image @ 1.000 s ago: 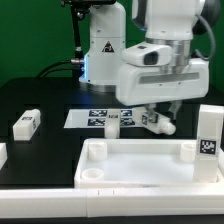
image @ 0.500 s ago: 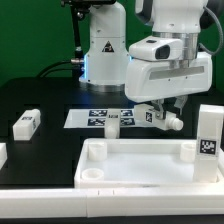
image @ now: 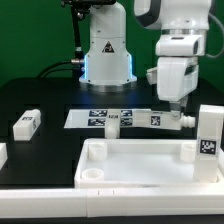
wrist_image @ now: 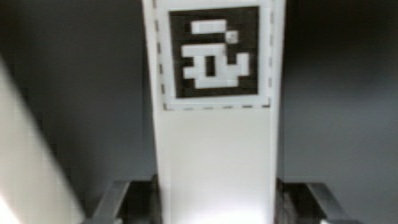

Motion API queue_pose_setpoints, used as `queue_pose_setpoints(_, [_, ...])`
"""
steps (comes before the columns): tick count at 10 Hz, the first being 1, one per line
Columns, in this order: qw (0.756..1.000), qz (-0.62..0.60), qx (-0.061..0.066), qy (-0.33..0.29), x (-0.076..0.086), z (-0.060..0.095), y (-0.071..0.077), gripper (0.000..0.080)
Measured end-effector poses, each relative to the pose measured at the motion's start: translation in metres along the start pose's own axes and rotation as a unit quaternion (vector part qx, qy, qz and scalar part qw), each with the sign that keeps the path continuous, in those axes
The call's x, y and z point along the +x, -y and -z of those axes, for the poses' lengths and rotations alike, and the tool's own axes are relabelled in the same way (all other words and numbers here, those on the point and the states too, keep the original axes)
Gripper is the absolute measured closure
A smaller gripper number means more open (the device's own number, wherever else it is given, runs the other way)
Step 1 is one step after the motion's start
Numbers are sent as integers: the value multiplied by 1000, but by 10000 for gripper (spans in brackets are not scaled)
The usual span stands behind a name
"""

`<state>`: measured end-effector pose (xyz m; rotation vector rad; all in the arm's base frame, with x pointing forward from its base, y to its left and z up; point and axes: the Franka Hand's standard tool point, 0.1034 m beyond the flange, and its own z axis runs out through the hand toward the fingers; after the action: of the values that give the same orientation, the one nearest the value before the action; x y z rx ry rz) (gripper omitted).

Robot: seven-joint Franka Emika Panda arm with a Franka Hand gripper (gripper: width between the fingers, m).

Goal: Assemble desk

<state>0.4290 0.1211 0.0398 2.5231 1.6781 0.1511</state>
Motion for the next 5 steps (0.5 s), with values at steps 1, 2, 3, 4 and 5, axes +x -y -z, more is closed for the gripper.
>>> queue_pose_setpoints(1, [999,36,-2,-1,2,0,-2,515])
queue_pose_setpoints(2, [997,80,-4,-1,3,0,-1,515])
queue_pose_setpoints(3, [985,173,-10,-7,11,-1,4,515])
queue_pose_setpoints(4, [970,243,-7,-6,21,0,12,515])
queue_pose_setpoints(5, [952,306,-6,-4,30,1,18,515])
